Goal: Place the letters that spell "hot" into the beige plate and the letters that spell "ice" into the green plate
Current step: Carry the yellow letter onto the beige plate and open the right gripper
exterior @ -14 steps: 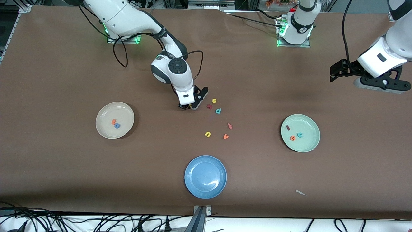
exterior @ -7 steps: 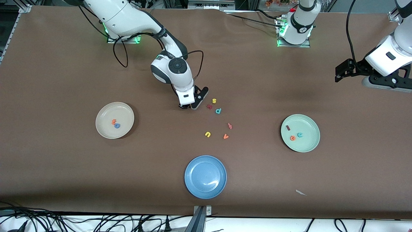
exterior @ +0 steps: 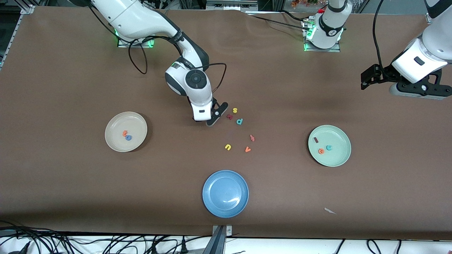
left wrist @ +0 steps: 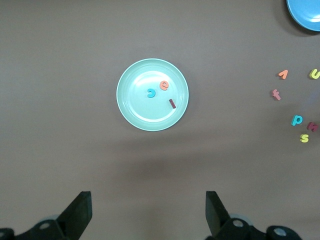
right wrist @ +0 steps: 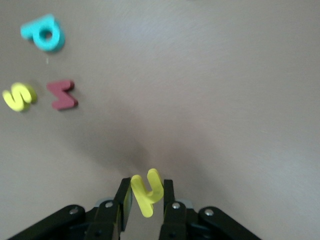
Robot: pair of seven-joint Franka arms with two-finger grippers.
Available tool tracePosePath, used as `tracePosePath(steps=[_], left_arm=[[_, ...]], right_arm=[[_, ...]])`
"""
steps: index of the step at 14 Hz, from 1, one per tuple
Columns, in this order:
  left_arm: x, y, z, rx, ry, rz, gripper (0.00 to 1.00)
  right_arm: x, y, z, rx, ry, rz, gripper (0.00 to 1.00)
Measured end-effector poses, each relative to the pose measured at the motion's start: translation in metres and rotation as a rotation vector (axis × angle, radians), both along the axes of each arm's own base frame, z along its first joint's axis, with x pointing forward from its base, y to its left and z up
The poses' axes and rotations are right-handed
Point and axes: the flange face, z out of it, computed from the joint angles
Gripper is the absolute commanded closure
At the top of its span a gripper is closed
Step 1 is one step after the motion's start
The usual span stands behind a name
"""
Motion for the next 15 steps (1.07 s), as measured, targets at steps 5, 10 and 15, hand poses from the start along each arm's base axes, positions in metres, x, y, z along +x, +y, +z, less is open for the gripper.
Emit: tracePosePath(steps=[5, 10, 15], left_arm=[[-0.003, 0.0, 0.001, 0.002, 0.02, 0.001, 0.0], [-0.003, 0.0, 0.001, 0.002, 0.022, 0.002, 0.0], [-0.003, 0.001, 0.002, 0.002, 0.023, 0.002, 0.0]], right_arm=[[0.06, -0.07, 0.051, -0.051, 0.02, -0.439, 0.97], [0.11, -0.173, 0.04, -0.103, 0.029, -0.741, 0.97], [0.139, -0.303, 0.025, -0.127, 0.077, -0.704, 0.97]])
